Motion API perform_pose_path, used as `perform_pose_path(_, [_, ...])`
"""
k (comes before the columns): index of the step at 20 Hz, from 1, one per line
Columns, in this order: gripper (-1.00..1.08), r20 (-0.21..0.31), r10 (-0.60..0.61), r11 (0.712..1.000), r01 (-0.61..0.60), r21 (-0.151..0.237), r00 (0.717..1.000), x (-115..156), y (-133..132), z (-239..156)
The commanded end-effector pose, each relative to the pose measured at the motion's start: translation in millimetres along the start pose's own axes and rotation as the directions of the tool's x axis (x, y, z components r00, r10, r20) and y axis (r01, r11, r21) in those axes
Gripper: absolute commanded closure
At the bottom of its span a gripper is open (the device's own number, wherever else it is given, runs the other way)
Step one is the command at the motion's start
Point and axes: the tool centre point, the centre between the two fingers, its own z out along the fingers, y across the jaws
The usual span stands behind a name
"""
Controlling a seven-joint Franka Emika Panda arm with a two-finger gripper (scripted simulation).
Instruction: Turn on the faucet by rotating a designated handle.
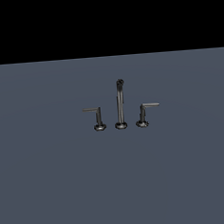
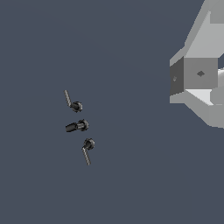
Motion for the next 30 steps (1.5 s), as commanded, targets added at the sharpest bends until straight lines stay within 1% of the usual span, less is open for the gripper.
perform_pose_path(1, [1.08,0.001,0.066,0.998,-0.066,0.002,0.998,21.0,-2.2,10.9])
perform_pose_path(4, [1.08,0.003,0.145,0.989,-0.145,0.004,0.989,45.7,-4.2,25.6])
perform_pose_path(8, [1.08,0.007,0.249,0.968,-0.249,0.007,0.969,77.7,-5.9,48.2])
perform_pose_path(11, [1.08,0.009,0.325,0.946,-0.325,0.009,0.946,100.9,-6.3,67.3])
perform_pose_path(15, [1.08,0.014,0.424,0.906,-0.424,0.011,0.906,130.4,-5.8,95.6])
perform_pose_path(18, [1.08,0.017,0.495,0.869,-0.496,0.012,0.869,151.2,-4.7,118.9])
perform_pose_path(22, [1.08,0.023,0.586,0.810,-0.586,0.012,0.810,177.0,-2.1,152.4])
perform_pose_path(26, [1.08,0.028,0.669,0.742,-0.670,0.012,0.742,200.3,1.6,188.8])
perform_pose_path(30, [1.08,0.034,0.746,0.665,-0.746,0.011,0.665,220.6,6.3,227.7])
